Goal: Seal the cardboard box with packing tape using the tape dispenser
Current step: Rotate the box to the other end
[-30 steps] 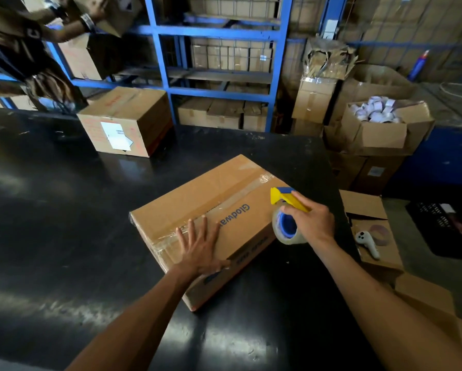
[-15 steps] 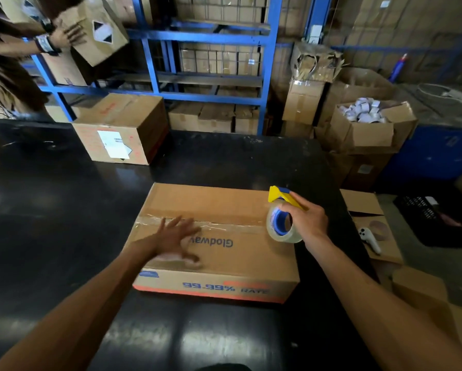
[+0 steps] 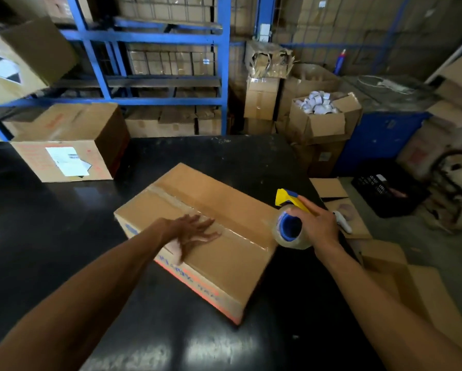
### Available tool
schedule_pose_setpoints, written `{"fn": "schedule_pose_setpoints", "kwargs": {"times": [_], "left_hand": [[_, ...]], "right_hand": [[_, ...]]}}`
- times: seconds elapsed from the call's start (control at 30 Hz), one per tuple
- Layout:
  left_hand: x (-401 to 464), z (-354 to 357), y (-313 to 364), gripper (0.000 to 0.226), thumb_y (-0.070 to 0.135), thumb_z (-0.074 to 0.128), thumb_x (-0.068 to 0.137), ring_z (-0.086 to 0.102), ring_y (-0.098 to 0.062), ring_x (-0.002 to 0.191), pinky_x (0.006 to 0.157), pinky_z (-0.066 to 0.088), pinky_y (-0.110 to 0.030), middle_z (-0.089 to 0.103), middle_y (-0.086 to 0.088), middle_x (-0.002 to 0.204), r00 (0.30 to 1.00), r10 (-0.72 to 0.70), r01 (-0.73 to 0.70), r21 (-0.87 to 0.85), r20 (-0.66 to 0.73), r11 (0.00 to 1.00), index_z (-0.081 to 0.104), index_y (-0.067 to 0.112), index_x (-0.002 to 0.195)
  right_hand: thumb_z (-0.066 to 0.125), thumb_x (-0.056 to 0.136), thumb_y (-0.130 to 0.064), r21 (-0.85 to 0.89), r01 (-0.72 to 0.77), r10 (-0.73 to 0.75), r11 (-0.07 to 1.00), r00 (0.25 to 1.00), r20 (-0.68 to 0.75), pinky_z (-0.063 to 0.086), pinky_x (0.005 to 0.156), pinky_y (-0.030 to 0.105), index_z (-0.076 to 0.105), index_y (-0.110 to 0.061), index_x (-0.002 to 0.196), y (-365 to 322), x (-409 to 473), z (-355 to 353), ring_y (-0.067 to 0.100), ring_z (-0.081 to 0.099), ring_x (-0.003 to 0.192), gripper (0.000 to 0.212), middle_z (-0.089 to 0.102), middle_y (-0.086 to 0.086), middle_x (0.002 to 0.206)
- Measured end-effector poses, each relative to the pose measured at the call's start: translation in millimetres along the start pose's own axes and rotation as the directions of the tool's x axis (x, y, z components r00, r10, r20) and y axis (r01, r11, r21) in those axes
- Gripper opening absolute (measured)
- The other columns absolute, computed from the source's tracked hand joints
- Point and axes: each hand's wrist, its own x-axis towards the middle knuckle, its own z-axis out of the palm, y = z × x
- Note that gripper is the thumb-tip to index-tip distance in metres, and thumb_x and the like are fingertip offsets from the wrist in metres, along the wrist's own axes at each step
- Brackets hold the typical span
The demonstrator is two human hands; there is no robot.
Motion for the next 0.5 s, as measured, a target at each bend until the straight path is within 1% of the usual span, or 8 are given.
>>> {"fn": "schedule_pose_setpoints", "kwargs": {"times": [0.07,0.1,0.17,0.23,0.27,0.33,0.4,0.5], "left_hand": [[-3.2,-9.8,-8.4,0.127,0.033,0.081,0.078,-0.012,-0.032,0.152,0.122,0.000,-0.058,-0.021,0.002,0.165,0.999,-0.029,0.032,0.094,-0.027,0.995,-0.024,0.055,0.145],[-3.6,-17.9,-5.1,0.119,0.032,0.079,0.082,-0.010,-0.032,0.153,0.122,-0.001,-0.056,-0.017,0.002,0.166,0.996,-0.082,0.084,0.041,-0.045,0.996,-0.018,0.050,0.149],[0.7,-41.4,19.1,0.113,0.056,0.075,0.078,-0.011,-0.035,0.152,0.121,0.000,-0.059,-0.016,-0.003,0.166,0.979,-0.196,0.174,-0.262,-0.062,0.949,-0.006,0.040,0.156],[16.2,-60.5,62.2,0.137,0.085,0.069,0.057,-0.021,-0.039,0.148,0.117,-0.004,-0.066,-0.028,-0.006,0.162,0.988,-0.147,0.118,-0.368,-0.052,0.922,-0.014,0.035,0.155],[29.9,-59.9,85.1,0.144,0.091,0.064,0.052,-0.026,-0.040,0.146,0.116,-0.007,-0.067,-0.032,-0.007,0.160,0.989,-0.127,0.088,-0.404,-0.072,0.911,-0.020,0.033,0.153],[54.8,-44.6,123.4,0.140,0.091,0.059,0.059,-0.031,-0.042,0.143,0.113,-0.013,-0.069,-0.032,-0.010,0.160,0.971,-0.179,0.073,-0.516,-0.159,0.853,-0.022,0.027,0.154],[68.2,-22.6,142.2,0.120,0.077,0.059,0.076,-0.028,-0.047,0.143,0.111,-0.017,-0.069,-0.022,-0.011,0.164,0.919,-0.232,0.049,-0.492,-0.318,0.869,-0.012,0.023,0.157],[67.9,-13.6,131.8,0.096,0.061,0.054,0.090,-0.019,-0.055,0.143,0.113,-0.016,-0.064,-0.005,-0.014,0.167,0.879,-0.145,0.001,-0.302,-0.454,0.953,0.001,0.020,0.159]], "right_hand": [[0.081,0.071,-0.040,0.019,-0.019,0.019,1.000,0.999,-0.036,0.043,0.094,0.036,0.065,-0.036,0.126,5.0,-2.4,-2.0,0.016,0.054,0.110,0.057,0.060,-0.009,0.116],[0.081,0.069,-0.041,0.032,-0.024,0.025,0.999,0.998,-0.054,0.044,0.096,0.037,0.066,-0.035,0.126,6.9,-4.2,-1.8,0.017,0.055,0.109,0.059,0.062,-0.008,0.117],[0.082,0.064,-0.045,0.043,-0.012,0.015,0.999,0.997,-0.079,0.046,0.100,0.042,0.067,-0.035,0.125,8.3,-4.8,-1.2,0.017,0.057,0.109,0.064,0.064,-0.007,0.119],[0.082,0.060,-0.048,0.047,-0.016,0.021,0.999,0.995,-0.097,0.047,0.101,0.045,0.067,-0.037,0.123,5.9,-4.2,-0.7,0.018,0.058,0.109,0.066,0.065,-0.007,0.120],[0.082,0.060,-0.049,0.048,-0.024,0.029,0.999,0.993,-0.110,0.046,0.101,0.046,0.066,-0.038,0.123,4.7,-3.2,-0.8,0.018,0.057,0.110,0.066,0.065,-0.007,0.119],[0.083,0.062,-0.047,0.044,-0.031,0.037,0.999,0.990,-0.136,0.046,0.101,0.045,0.066,-0.039,0.122,2.5,-2.5,-2.7,0.017,0.056,0.110,0.063,0.063,-0.008,0.117],[0.084,0.064,-0.044,0.046,-0.026,0.033,0.999,0.989,-0.145,0.045,0.100,0.043,0.067,-0.038,0.122,0.8,-1.7,-5.4,0.016,0.055,0.111,0.060,0.060,-0.009,0.117],[0.084,0.067,-0.039,0.066,-0.014,0.024,0.998,0.987,-0.159,0.045,0.100,0.043,0.068,-0.036,0.121,0.4,0.6,-4.8,0.017,0.054,0.113,0.057,0.060,-0.007,0.120]]}}
